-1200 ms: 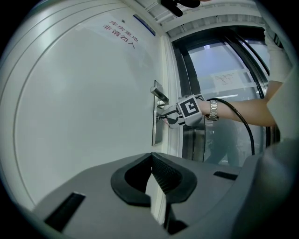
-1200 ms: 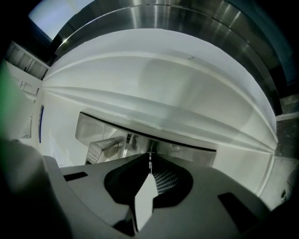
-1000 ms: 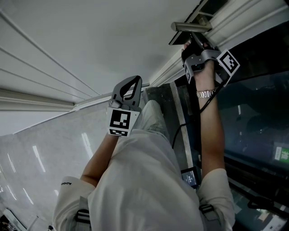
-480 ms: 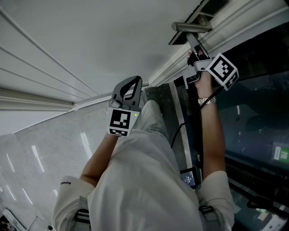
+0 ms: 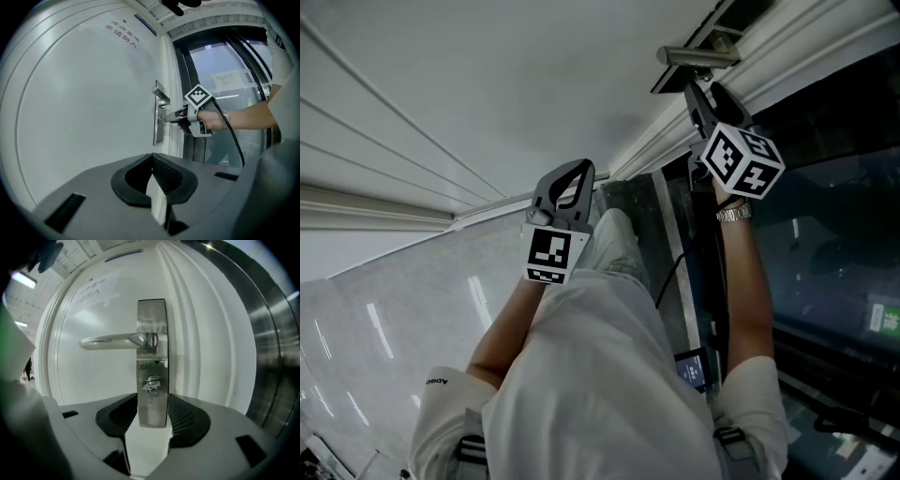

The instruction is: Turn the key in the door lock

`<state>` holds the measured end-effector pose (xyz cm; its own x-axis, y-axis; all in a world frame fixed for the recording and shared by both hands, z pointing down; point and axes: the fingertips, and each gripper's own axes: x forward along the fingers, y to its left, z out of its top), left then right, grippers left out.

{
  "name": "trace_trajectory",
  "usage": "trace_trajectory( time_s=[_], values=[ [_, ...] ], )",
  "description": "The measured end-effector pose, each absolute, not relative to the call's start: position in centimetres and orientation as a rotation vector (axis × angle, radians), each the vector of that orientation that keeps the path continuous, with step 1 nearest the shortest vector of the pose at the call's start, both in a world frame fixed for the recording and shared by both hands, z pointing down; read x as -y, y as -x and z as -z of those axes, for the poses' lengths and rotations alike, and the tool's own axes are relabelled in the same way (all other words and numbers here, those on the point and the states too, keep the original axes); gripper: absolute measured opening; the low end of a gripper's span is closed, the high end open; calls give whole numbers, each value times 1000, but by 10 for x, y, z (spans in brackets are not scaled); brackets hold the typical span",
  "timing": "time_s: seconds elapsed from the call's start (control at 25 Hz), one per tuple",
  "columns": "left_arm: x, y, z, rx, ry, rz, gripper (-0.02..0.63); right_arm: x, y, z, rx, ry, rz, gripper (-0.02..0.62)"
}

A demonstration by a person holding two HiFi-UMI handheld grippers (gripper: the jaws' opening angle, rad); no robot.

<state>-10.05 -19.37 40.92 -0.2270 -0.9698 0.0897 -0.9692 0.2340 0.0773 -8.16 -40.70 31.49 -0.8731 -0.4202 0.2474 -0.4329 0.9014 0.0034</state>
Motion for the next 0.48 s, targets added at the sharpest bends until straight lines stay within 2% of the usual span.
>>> trace_trajectory(
  time_s=[0.32, 0.48],
  values=[
    [193, 100, -409, 2370, -1882, 4, 9, 401, 84, -307, 2664, -727, 565, 178],
    [193, 101, -409, 2370, -1882, 7, 9, 402, 85, -304, 2415, -789, 1017, 178]
  ],
)
